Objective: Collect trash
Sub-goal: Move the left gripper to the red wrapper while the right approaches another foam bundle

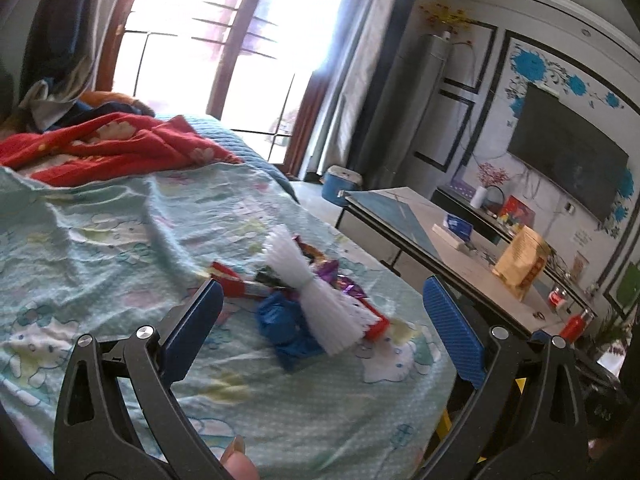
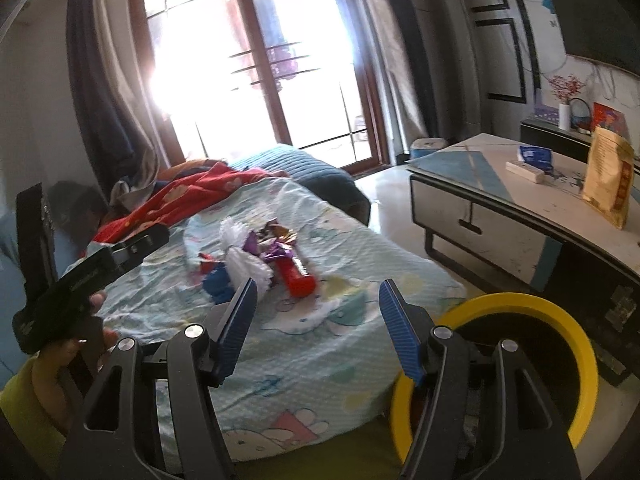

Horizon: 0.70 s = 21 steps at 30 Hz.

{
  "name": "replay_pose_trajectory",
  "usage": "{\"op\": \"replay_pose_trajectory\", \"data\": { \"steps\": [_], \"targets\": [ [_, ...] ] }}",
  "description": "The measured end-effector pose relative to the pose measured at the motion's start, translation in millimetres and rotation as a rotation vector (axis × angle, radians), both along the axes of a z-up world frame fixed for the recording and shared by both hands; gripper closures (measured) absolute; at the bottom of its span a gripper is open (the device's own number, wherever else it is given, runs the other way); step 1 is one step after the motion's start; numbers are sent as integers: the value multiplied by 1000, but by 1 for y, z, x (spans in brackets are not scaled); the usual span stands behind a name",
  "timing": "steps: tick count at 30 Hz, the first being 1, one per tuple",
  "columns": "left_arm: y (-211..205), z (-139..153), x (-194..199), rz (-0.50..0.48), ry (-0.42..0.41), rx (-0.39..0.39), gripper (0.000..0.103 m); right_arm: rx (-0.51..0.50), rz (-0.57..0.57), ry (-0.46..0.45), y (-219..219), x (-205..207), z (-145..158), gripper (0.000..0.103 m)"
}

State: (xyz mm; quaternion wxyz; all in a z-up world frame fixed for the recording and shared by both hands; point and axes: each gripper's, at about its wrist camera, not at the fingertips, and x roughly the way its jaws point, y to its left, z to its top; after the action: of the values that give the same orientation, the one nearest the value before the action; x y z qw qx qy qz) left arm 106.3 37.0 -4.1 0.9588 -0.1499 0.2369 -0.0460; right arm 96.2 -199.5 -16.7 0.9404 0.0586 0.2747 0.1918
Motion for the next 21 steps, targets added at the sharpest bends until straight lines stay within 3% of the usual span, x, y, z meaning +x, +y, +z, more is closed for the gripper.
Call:
{"op": "replay_pose_trajectory", "data": {
  "steps": [10, 15, 21],
  "targets": [
    [38, -15, 11, 85, 46, -41, 11, -35, 99, 39, 44, 23, -12, 42],
    [57, -25, 17, 116, 70, -73, 18, -50, 132, 61, 61, 38, -19, 42],
    [73, -40, 32, 122, 127, -122, 33, -71, 158, 85, 78, 58, -32, 42]
  ]
}}
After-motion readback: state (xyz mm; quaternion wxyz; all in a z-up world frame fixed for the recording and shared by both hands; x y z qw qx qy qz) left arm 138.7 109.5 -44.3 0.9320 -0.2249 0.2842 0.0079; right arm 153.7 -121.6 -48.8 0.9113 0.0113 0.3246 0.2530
